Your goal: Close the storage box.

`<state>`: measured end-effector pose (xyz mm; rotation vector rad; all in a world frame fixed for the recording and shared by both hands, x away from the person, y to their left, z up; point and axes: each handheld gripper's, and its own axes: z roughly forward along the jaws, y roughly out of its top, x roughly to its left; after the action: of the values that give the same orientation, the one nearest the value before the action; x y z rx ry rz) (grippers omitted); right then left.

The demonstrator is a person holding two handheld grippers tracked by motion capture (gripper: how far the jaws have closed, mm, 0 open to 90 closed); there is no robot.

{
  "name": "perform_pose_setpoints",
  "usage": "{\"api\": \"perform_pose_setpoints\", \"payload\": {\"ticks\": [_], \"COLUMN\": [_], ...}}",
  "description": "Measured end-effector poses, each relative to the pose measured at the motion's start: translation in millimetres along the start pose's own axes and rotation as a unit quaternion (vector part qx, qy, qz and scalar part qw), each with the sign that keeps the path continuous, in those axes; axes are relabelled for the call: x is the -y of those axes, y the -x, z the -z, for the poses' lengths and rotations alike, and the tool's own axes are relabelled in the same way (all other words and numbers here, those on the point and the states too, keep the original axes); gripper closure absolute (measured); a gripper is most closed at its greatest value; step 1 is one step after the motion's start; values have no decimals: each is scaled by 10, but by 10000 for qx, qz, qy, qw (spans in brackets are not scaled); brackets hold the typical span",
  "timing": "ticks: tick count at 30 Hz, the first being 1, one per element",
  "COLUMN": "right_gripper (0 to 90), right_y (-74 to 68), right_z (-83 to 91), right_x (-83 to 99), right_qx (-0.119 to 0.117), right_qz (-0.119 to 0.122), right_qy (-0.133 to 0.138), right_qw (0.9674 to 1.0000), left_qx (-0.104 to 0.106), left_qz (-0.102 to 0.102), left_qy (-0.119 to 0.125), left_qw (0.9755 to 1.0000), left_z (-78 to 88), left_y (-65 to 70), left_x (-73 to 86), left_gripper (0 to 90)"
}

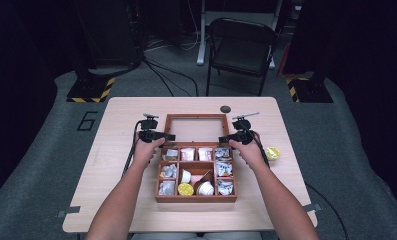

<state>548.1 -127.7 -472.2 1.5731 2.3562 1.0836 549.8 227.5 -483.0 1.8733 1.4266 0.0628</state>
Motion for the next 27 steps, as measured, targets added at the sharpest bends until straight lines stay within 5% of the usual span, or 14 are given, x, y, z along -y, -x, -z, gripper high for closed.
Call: {"api": "perform_pose_setpoints", "payload": {"ticks": [27], "right_gripper": [347], "right_y": [88], "right_z": [-115], "right_x": [-12], "right_qx": [-65], "right_qz": [-237], "right_qy": [23], "right_qw": [9997], "left_qx": [46], "left_qz": [130], "left_qy": [-35], "left_qw": [9999], "left_z": [-91], "left_y": [-56], "left_x": [8], "left_gripper": [305]}}
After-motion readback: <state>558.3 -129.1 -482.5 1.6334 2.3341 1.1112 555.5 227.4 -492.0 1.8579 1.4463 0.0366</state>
